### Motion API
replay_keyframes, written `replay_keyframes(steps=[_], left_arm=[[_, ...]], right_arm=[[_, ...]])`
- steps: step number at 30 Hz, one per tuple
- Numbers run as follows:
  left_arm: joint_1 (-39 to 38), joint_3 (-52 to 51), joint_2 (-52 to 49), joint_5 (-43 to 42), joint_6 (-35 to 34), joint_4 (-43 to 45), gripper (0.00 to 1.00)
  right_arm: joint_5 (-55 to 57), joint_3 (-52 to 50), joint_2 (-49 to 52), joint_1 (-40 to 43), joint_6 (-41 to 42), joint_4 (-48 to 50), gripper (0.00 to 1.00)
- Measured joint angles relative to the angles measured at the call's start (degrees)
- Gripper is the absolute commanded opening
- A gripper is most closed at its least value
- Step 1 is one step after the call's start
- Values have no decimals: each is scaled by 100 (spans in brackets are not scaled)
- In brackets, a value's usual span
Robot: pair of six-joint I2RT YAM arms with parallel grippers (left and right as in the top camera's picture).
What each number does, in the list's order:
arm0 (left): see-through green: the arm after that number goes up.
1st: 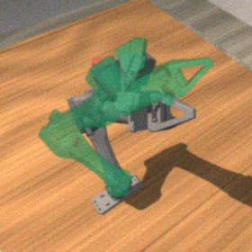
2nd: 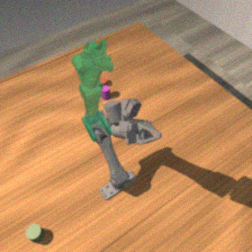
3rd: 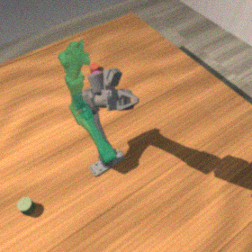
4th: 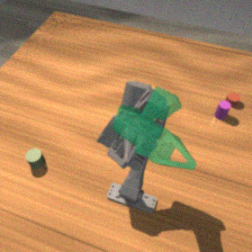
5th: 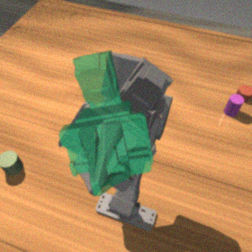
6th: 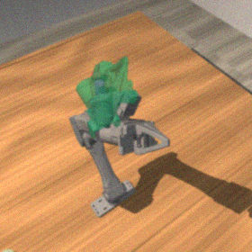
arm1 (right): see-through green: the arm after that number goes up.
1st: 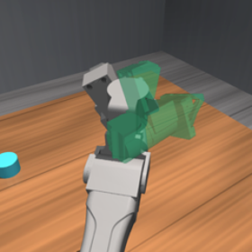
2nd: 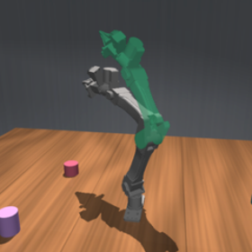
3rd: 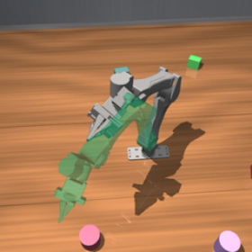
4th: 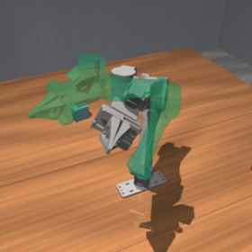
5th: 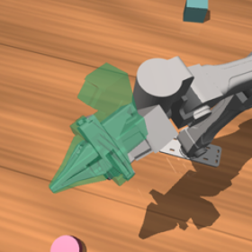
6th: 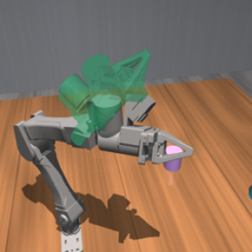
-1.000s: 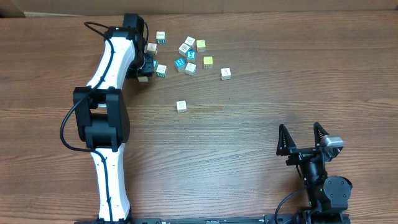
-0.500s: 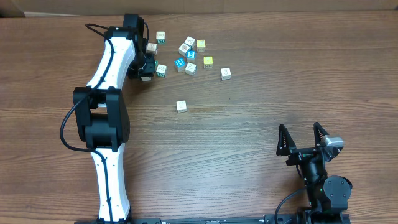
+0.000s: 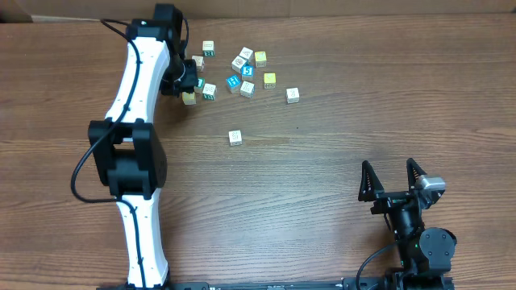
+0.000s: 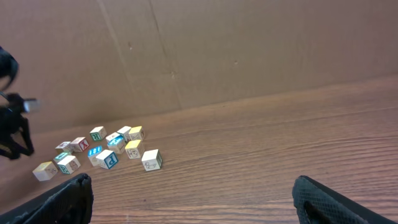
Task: Form a circle
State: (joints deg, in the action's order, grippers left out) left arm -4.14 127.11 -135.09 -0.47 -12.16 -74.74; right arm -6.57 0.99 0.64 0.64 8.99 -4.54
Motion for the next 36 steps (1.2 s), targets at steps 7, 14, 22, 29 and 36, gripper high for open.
replay_keyframes(steps=[7, 14, 22, 29, 36], left_arm=[[-63, 120, 562, -433, -249, -776, 47], [-619, -201, 584, -664, -295, -1106, 86], [-1335, -1104, 584, -754, -721, -846, 83], [-1714, -1840, 581, -553, -1106, -101, 81], [-1812, -2140, 581, -243, -1600, 334, 59]], right_arm=[[0, 0, -2, 2, 2, 4, 100], [-2, 0, 0, 0, 0, 0, 100], [0, 0, -2, 2, 0, 2, 100], [0, 0, 0, 0, 2, 2, 100], [-2, 0, -2, 0, 0, 2, 100]])
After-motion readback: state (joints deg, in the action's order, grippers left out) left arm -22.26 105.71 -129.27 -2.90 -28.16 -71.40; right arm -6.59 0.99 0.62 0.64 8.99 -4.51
